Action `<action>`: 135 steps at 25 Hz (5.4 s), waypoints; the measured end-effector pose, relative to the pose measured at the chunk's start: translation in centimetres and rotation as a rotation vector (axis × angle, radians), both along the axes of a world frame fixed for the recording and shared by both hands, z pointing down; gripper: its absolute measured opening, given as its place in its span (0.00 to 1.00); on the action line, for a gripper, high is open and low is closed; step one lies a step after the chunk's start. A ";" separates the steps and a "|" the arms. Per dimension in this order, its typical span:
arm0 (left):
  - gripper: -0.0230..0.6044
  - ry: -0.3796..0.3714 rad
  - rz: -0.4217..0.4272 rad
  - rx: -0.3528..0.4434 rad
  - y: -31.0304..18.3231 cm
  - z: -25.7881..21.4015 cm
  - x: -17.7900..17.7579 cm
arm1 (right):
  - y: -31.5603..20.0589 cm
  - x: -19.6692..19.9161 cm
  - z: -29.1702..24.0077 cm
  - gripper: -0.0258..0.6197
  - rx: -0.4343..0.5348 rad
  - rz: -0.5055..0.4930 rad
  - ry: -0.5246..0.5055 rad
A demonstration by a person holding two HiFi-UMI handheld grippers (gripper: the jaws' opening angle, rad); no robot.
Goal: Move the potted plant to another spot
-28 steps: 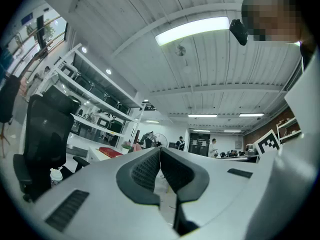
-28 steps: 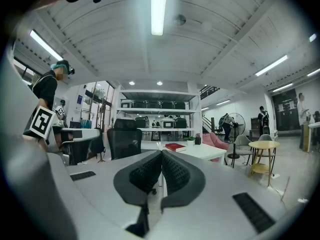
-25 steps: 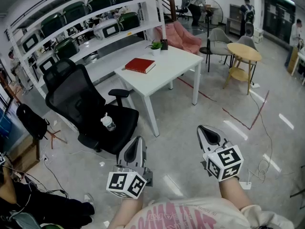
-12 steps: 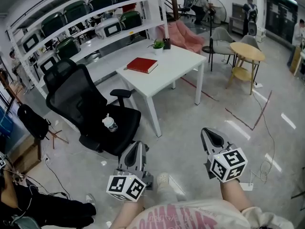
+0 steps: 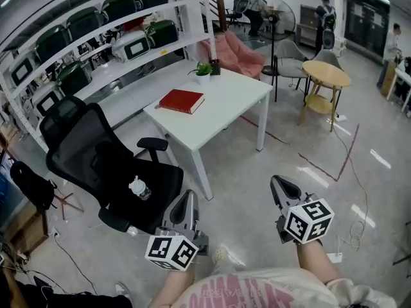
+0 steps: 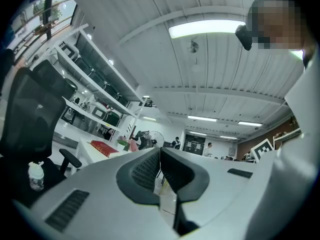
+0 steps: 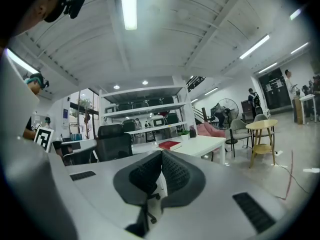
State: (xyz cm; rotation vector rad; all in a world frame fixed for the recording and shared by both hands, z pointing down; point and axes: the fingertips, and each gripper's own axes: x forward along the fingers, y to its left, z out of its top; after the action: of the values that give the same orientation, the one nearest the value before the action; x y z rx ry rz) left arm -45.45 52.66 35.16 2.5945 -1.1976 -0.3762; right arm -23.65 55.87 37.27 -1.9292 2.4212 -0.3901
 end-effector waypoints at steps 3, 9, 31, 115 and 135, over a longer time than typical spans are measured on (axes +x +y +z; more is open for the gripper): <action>0.08 0.002 0.018 0.019 -4.4 -1.3 -0.2 | -4.3 -0.8 -0.9 0.06 0.006 0.005 0.006; 0.08 0.001 0.066 0.038 -12.2 -3.3 -1.0 | -12.2 -2.3 -3.3 0.06 0.039 0.019 0.021; 0.08 0.020 0.127 0.009 -27.6 -0.9 -4.7 | -27.9 -5.5 -0.2 0.06 -0.014 0.036 0.046; 0.08 0.018 -0.190 -0.246 -85.9 14.3 13.3 | -99.2 14.6 14.3 0.06 -0.207 -0.338 0.009; 0.08 0.024 -0.304 -0.327 -88.7 18.4 10.3 | -112.0 10.7 20.4 0.88 -0.148 -0.497 0.092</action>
State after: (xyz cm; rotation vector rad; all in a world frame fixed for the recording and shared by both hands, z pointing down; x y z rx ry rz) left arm -35.14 -36.01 53.56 2.1329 -1.5081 -0.2434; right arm -12.91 -56.17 57.64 -1.3875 2.9994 -0.5096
